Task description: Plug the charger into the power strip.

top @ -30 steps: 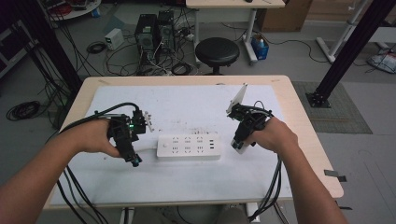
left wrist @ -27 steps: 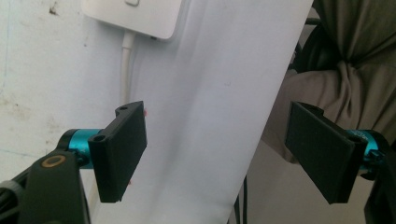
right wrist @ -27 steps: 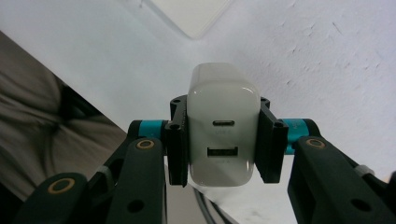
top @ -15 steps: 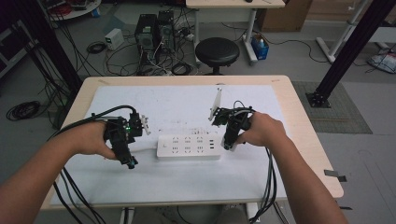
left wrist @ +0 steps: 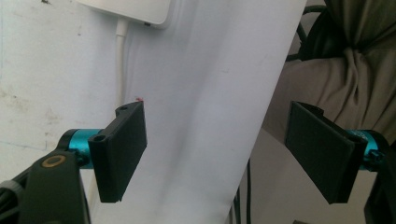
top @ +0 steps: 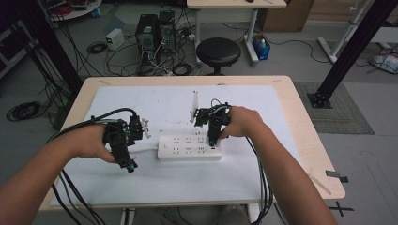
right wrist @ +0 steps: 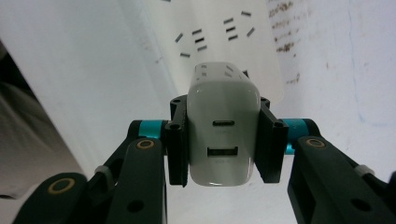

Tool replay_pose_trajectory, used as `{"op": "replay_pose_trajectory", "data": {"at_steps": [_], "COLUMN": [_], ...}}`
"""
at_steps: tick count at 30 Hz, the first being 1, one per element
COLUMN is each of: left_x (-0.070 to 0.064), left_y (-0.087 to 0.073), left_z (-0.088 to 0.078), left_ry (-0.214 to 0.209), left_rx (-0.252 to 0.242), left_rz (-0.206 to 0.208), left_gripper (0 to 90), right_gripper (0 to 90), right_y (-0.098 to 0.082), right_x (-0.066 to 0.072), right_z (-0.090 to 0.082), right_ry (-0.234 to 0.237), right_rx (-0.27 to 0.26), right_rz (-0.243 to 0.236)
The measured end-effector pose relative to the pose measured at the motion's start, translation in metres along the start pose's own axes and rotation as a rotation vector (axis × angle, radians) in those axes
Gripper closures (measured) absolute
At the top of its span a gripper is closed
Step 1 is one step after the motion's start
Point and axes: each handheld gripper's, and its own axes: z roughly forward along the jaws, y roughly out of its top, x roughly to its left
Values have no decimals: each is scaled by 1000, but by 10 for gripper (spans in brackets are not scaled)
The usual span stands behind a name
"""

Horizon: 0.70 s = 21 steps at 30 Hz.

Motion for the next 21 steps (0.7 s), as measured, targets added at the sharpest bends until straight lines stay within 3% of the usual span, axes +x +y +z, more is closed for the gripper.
{"op": "replay_pose_trajectory", "data": {"at_steps": [7, 16, 21], "left_x": [-2, -2, -1], "left_y": [-1, -2, -2], "left_z": [1, 5, 9], "left_ry": [-6, 0, -11], "left_rx": [-2, 0, -2], "left_rz": [-1, 6, 12], "left_gripper": [213, 213, 213], "right_gripper": [618, 618, 618], "right_y": [22, 29, 35], "right_x": [-4, -14, -13], "right_z": [12, 17, 21], "right_ry": [-4, -12, 7], "right_rx": [-13, -19, -17], "right_rz": [-44, -68, -93]}}
